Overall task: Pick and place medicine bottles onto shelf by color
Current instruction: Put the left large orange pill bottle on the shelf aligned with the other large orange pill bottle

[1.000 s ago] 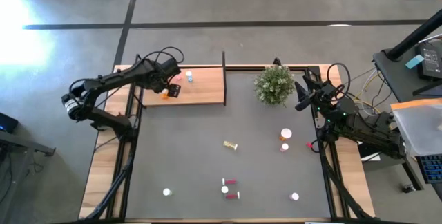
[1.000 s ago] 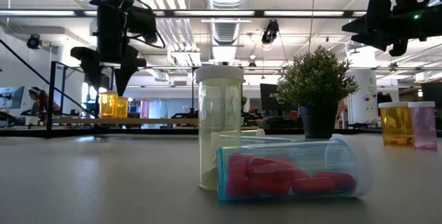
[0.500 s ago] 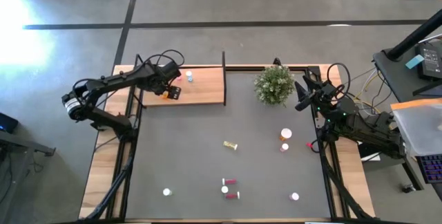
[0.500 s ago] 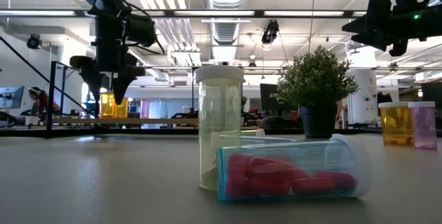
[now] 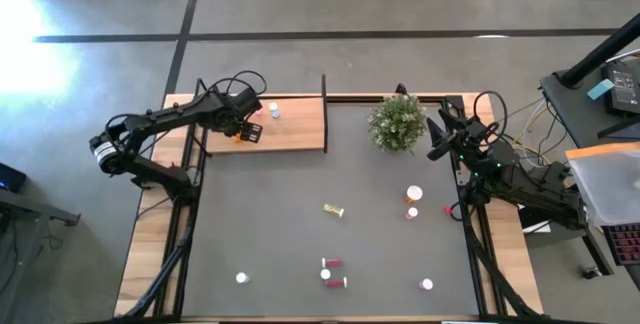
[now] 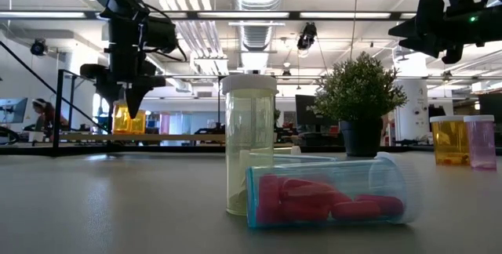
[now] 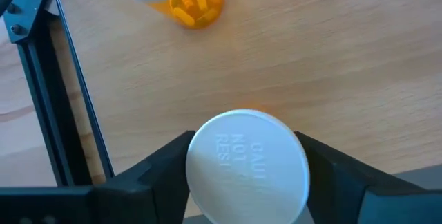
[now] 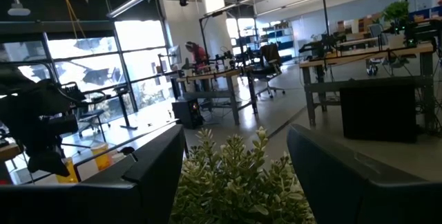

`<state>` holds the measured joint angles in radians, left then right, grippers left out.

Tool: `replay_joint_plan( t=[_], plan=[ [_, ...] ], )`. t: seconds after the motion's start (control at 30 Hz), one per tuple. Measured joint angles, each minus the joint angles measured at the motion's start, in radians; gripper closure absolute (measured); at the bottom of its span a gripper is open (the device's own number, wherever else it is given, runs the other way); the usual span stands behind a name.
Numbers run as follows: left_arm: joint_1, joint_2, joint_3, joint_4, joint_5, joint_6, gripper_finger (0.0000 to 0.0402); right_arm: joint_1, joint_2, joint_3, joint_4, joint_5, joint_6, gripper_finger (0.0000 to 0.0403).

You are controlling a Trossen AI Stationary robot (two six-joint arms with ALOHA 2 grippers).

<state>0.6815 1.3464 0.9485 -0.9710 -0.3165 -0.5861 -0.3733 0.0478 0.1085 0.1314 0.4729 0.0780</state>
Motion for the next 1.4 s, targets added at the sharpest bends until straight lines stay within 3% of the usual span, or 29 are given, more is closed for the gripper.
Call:
replay_joint_plan(
  t=[0.53, 1.4],
  plan=[
    [0.027, 0.000, -0.006, 0.048, -0.085, -0.003, 0.0214, 0.000, 0.000, 0.000, 0.000, 0.000, 0.000, 0.0154],
    [0.079, -0.005, -0.059, 0.188, -0.070, -0.045, 0.0214, 0.000, 0.000, 0.000, 0.000, 0.000, 0.000, 0.0154]
  ],
)
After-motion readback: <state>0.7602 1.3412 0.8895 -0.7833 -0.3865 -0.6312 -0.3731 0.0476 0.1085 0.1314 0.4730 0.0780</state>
